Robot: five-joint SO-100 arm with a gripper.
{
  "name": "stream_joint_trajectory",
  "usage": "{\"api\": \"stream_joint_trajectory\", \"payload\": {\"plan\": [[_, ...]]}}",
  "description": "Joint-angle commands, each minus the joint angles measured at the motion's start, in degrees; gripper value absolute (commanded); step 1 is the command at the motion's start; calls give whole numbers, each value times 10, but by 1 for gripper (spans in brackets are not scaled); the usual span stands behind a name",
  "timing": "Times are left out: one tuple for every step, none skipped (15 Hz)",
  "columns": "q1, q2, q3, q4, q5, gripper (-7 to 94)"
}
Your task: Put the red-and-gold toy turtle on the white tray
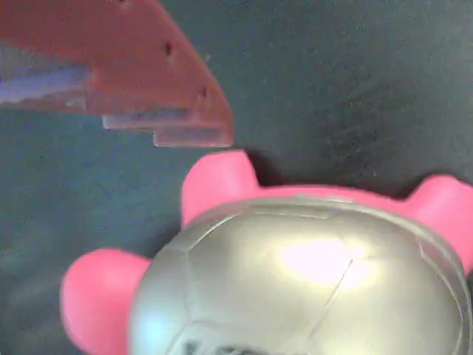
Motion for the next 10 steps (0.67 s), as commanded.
{"api": "stream_joint_trajectory", "payload": {"plan": [[-9, 22, -40, 9, 6, 62], [-8, 14, -49, 9, 8, 62], [-7, 5, -60, 9, 9, 62], [-6, -5, -69, 9, 10, 62], [-6, -13, -75, 9, 11, 62], [-7, -21, -81, 9, 12, 62], [-7, -30, -88, 9, 15, 62], [-8, -38, -92, 9, 18, 62], [-8, -46, -99, 9, 19, 62], [-8, -54, -105, 9, 20, 62]]}}
